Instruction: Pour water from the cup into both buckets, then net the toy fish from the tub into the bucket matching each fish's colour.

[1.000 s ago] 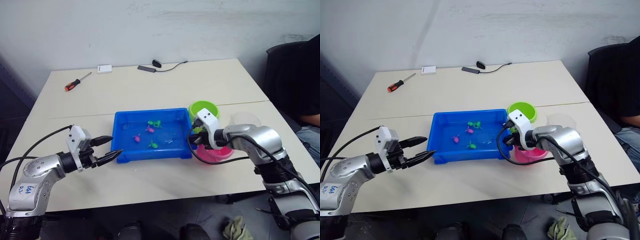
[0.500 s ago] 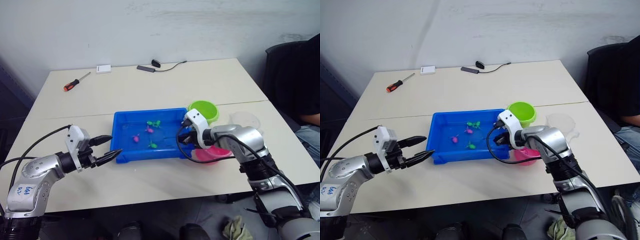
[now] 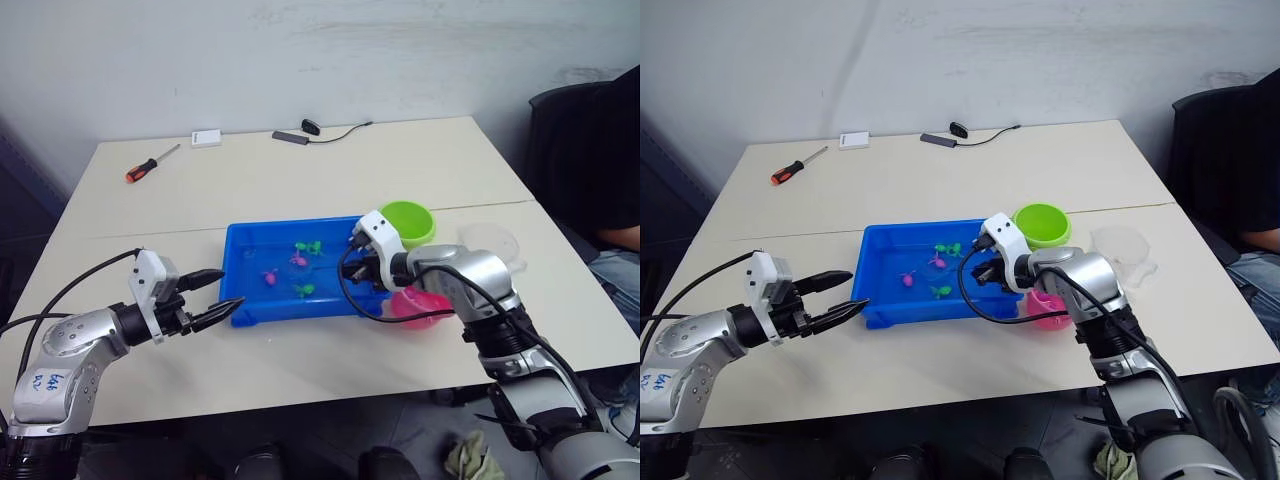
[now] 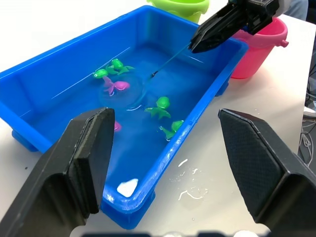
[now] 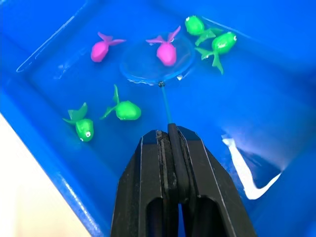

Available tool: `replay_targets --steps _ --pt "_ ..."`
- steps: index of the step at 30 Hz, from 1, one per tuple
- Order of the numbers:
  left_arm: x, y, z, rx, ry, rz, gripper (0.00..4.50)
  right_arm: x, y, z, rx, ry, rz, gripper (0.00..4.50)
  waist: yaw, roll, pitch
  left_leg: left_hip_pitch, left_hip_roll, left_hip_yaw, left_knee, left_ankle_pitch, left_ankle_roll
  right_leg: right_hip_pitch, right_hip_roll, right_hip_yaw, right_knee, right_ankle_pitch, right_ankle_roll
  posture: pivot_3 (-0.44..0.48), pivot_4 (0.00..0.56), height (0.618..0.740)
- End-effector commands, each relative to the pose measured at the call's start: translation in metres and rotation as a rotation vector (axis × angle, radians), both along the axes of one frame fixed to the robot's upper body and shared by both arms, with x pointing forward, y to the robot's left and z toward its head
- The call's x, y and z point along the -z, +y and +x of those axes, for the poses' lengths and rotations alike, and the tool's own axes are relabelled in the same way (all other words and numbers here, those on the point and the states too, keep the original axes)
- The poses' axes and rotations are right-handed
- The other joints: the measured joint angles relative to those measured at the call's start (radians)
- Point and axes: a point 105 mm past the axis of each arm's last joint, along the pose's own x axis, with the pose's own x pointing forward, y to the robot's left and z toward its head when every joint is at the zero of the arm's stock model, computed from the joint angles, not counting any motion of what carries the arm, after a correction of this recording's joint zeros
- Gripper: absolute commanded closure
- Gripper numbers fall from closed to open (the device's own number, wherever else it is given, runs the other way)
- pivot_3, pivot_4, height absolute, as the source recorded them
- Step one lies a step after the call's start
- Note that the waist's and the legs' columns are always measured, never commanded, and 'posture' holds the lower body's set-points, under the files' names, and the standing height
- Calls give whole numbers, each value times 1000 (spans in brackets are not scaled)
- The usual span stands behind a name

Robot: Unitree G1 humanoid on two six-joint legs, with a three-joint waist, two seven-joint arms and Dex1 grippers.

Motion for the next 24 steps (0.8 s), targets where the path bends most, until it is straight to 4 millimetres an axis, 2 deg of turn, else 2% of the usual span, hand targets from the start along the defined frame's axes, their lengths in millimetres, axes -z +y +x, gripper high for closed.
replay_targets --steps 1,6,11,15,19,24 --pt "-17 -3 -1 36 -75 -9 829 -25 -3 -13 -43 -66 53 4500 1 0 0 0 0 0 0 0 0 -1 0 0 0 0 0 0 150 733" --pt "-16 -6 1 53 -83 -13 829 -31 -9 -26 -64 -92 75 4500 2 -1 0 -1 0 0 0 0 0 -2 0 0 2 0 0 0 150 733" --pt "-18 -12 6 96 -97 -21 829 -42 -23 -34 -54 -189 106 4500 1 -2 -1 -1 0 1 0 0 0 -2 0 0 1 0 0 0 150 733" --pt "-18 -21 10 145 -102 -40 829 -48 -39 -45 -54 -244 111 4500 4 -2 -1 -1 0 1 0 0 0 -3 0 0 1 0 0 0 150 733" --pt "-20 -31 15 188 -114 -51 829 -54 -62 -66 -39 -300 97 4500 6 -2 -1 -1 0 1 0 0 0 -2 0 0 0 0 0 0 150 733" --pt "-20 -38 16 246 -107 -67 829 -66 -88 -78 59 -410 83 4500 6 -3 -1 -1 0 1 0 0 0 -1 1 0 -1 0 0 0 150 733"
